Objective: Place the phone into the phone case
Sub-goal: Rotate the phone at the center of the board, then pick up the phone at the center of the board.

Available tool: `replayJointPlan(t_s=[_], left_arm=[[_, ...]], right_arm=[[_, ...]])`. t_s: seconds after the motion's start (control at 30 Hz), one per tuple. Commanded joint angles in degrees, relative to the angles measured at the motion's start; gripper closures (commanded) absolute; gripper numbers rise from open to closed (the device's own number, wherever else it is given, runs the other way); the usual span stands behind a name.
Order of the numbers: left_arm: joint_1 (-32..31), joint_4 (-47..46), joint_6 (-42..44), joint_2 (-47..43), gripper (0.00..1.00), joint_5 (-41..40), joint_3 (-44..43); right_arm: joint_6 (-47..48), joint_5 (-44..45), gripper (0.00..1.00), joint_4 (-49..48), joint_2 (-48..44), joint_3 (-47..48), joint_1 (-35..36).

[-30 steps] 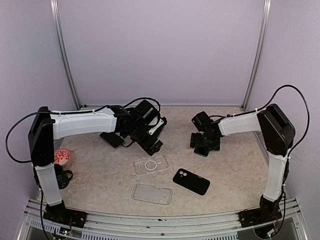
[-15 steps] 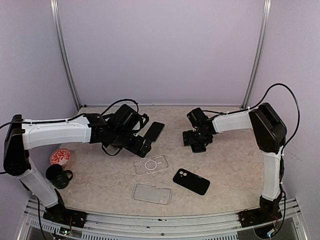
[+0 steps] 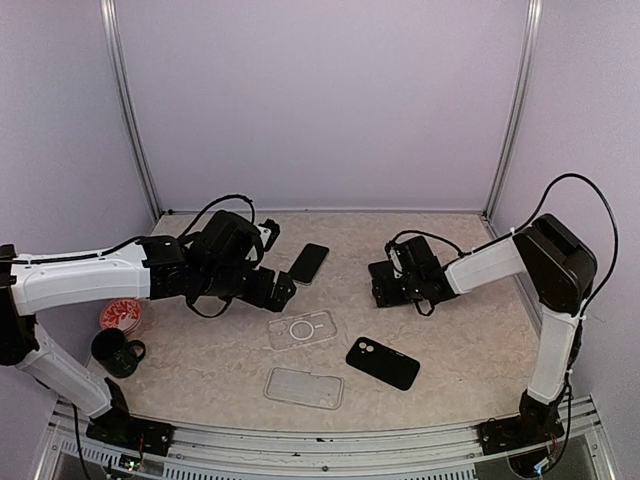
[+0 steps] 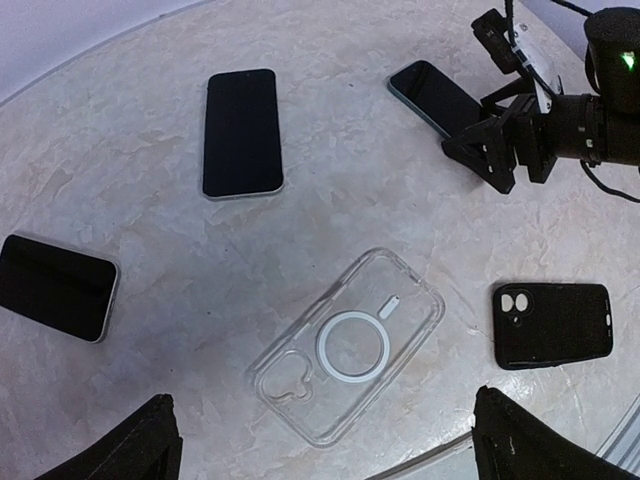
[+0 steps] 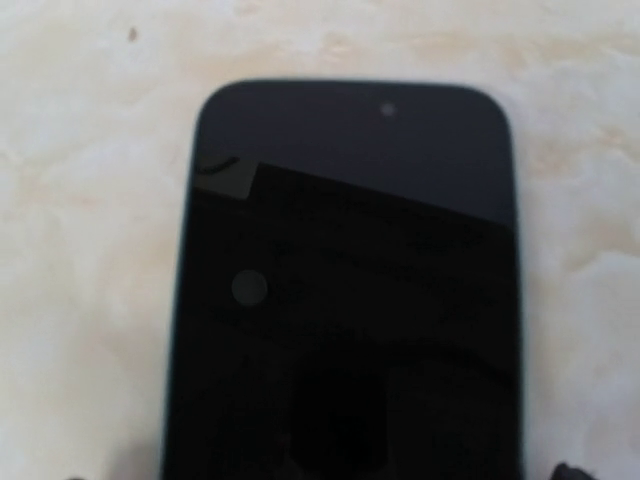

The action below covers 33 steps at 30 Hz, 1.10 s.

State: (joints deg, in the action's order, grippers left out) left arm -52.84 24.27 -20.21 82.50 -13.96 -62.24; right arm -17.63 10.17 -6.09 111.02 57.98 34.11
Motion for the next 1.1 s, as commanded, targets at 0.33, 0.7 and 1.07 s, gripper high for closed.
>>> replayJointPlan(t_s=[0.33, 0.7, 1.07], left_arm=[[-0.68, -4.3, -2.04, -6.69, 0.01, 0.17, 2.91], [-0.67, -4.57, -2.05, -7.86, 0.01, -0.29, 3.57], [-0.65, -4.81, -1.68, -7.88, 0.01, -0.59, 3.19]], right_arm=[[-4.22, 3.23, 0.01, -13.89, 0.65, -13.34, 0.82], [-1.26, 6.78, 0.01, -15.99, 5.24, -13.91, 2.85], [0.35, 5.72, 0.08, -19.83, 8.48, -16.38, 3.58]])
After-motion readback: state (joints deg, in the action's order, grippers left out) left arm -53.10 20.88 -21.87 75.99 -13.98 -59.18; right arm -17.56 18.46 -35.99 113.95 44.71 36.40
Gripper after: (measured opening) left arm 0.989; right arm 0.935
